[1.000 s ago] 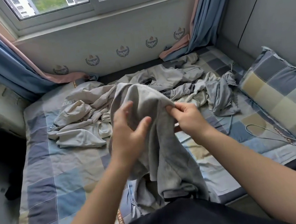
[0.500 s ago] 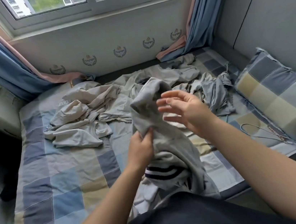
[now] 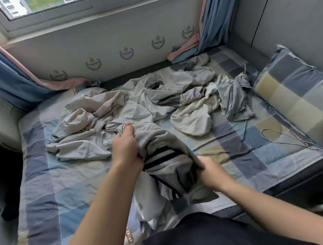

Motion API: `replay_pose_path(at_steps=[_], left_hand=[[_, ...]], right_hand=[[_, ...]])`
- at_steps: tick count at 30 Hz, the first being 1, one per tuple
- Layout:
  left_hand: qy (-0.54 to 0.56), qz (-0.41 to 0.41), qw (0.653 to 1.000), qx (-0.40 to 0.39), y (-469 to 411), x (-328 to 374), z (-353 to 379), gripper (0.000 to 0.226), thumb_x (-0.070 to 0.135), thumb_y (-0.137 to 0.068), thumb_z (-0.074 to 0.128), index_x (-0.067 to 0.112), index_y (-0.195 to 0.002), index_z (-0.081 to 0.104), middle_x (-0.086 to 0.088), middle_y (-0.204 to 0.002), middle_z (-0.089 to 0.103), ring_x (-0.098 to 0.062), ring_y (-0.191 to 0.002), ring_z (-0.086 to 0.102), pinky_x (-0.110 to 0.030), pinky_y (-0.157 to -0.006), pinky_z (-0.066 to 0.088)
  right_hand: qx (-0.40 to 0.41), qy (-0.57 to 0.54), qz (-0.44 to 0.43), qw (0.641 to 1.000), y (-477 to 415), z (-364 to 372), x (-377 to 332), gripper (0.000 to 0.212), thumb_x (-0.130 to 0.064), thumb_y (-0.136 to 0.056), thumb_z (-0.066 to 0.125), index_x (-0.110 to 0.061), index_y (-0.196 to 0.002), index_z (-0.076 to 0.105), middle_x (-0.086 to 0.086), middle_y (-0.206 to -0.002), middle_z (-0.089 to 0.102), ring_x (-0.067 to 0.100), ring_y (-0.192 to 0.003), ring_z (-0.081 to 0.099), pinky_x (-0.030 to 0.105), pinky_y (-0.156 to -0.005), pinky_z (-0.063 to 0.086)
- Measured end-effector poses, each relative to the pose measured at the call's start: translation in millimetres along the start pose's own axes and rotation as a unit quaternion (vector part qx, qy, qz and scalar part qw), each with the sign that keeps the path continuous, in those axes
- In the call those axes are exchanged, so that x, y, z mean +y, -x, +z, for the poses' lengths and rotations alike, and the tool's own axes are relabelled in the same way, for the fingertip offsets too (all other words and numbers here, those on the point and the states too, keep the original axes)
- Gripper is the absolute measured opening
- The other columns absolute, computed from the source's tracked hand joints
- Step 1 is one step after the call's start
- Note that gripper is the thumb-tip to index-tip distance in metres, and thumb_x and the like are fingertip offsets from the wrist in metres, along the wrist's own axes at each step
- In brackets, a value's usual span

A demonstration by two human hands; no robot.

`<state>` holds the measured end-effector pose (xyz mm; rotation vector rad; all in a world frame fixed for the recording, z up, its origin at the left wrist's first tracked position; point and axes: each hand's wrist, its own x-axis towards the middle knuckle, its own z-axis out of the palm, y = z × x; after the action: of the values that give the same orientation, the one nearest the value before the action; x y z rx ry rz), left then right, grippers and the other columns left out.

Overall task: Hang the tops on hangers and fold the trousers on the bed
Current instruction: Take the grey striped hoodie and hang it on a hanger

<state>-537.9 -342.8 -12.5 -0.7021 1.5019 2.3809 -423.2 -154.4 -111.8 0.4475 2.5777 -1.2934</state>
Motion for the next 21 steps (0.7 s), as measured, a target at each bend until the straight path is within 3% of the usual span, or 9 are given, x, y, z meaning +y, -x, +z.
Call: replay_pose_path(at_steps=[2, 4, 6, 8, 10, 13, 15, 17, 21], left_hand=[[0.013, 0.009, 1.0, 0.018, -6.7, 1.5, -13.3, 0.028, 0.024, -0.106, 0.05, 0.002, -0.12, 0.061, -0.018, -0.115, 0.072, -0.028, -0.099, 0.073, -0.037, -0.077, 0.061], [-0.044, 0.038, 0.997, 0.044, -14.6, -1.5, -28.7, 0.025, 0.025, -0.104, 0.054, 0.002, -0.112, 0.063, -0.02, -0.116, 0.07, -0.031, -0.104, 0.069, -0.041, -0.086, 0.059], [-0.184, 0.082, 0.978, 0.059, -17.1, -5.3, -38.3, 0.024, 0.032, -0.097, 0.064, 0.009, -0.106, 0.062, -0.017, -0.114, 0.069, -0.031, -0.107, 0.066, -0.044, -0.092, 0.056], [-0.323, 0.161, 0.931, 0.042, -10.5, -8.1, -41.0, 0.043, 0.037, -0.087, 0.074, 0.015, -0.12, 0.058, -0.01, -0.128, 0.062, -0.022, -0.117, 0.059, -0.04, -0.104, 0.048], [-0.412, 0.266, 0.87, -0.048, 1.0, -10.6, -38.3, 0.064, 0.04, -0.079, 0.078, 0.017, -0.134, 0.055, -0.003, -0.14, 0.051, -0.013, -0.129, 0.05, -0.033, -0.112, 0.04], [-0.463, 0.285, 0.806, -0.235, 32.6, -25.0, -22.3, 0.071, 0.05, -0.07, 0.08, 0.018, -0.131, 0.059, 0.001, -0.14, 0.051, -0.001, -0.132, 0.046, -0.027, -0.115, 0.035], [-0.446, 0.322, 0.801, -0.236, 51.1, -38.6, -14.7, 0.069, 0.057, -0.071, 0.078, 0.019, -0.125, 0.059, 0.003, -0.133, 0.051, -0.004, -0.13, 0.047, -0.024, -0.112, 0.038], [-0.432, 0.366, 0.807, -0.166, 59.2, -49.4, -15.4, 0.062, 0.063, -0.071, 0.074, 0.023, -0.115, 0.057, 0.006, -0.121, 0.052, -0.008, -0.121, 0.05, -0.02, -0.104, 0.039], [-0.446, 0.196, 0.848, -0.208, 52.6, -64.6, -20.5, 0.048, 0.063, -0.066, 0.079, 0.032, -0.093, 0.055, 0.009, -0.09, 0.067, -0.014, -0.088, 0.066, -0.039, -0.079, 0.055]], right_hand=[[0.023, 0.024, 0.019, 0.999, -13.3, -25.1, 0.7, 0.02, 0.009, -0.078, 0.05, -0.007, -0.078, 0.061, 0.015, -0.079, 0.066, 0.036, -0.085, 0.064, 0.04, -0.071, 0.047], [0.055, 0.053, 0.015, 0.997, -22.0, -51.4, -7.2, 0.024, 0.012, -0.073, 0.048, -0.005, -0.076, 0.063, 0.014, -0.071, 0.062, 0.034, -0.079, 0.06, 0.039, -0.065, 0.042], [0.069, 0.058, -0.01, 0.996, -26.7, -72.5, -22.5, 0.027, 0.011, -0.073, 0.048, -0.007, -0.076, 0.068, 0.014, -0.07, 0.064, 0.031, -0.076, 0.058, 0.038, -0.065, 0.044], [0.068, 0.043, -0.044, 0.996, -28.6, -84.4, -40.8, 0.025, 0.008, -0.077, 0.051, -0.01, -0.065, 0.064, 0.008, -0.06, 0.058, 0.019, -0.067, 0.052, 0.035, -0.061, 0.04], [0.055, 0.022, -0.083, 0.995, -29.5, -87.6, -63.4, 0.027, 0.003, -0.084, 0.057, -0.008, -0.059, 0.058, -0.001, -0.054, 0.047, 0.007, -0.059, 0.042, 0.03, -0.056, 0.033], [0.028, -0.032, -0.104, 0.994, -31.6, -82.0, -92.7, 0.019, -0.007, -0.089, 0.063, 0.008, -0.076, 0.065, 0.005, -0.066, 0.053, 0.008, -0.067, 0.046, 0.031, -0.061, 0.036], [0.025, -0.126, -0.069, 0.989, -34.4, -78.8, -104.9, 0.019, -0.006, -0.091, 0.062, 0.011, -0.085, 0.067, 0.011, -0.074, 0.059, 0.016, -0.073, 0.051, 0.032, -0.067, 0.041], [0.038, -0.239, -0.015, 0.97, -35.8, -80.1, -113.8, 0.016, -0.003, -0.093, 0.059, 0.012, -0.088, 0.063, 0.015, -0.081, 0.058, 0.022, -0.077, 0.052, 0.037, -0.069, 0.042], [0.084, -0.363, 0.026, 0.928, -39.1, -85.7, -122.4, 0.006, 0.001, -0.097, 0.052, -0.004, -0.098, 0.055, 0.016, -0.09, 0.053, 0.026, -0.084, 0.051, 0.04, -0.074, 0.044]])
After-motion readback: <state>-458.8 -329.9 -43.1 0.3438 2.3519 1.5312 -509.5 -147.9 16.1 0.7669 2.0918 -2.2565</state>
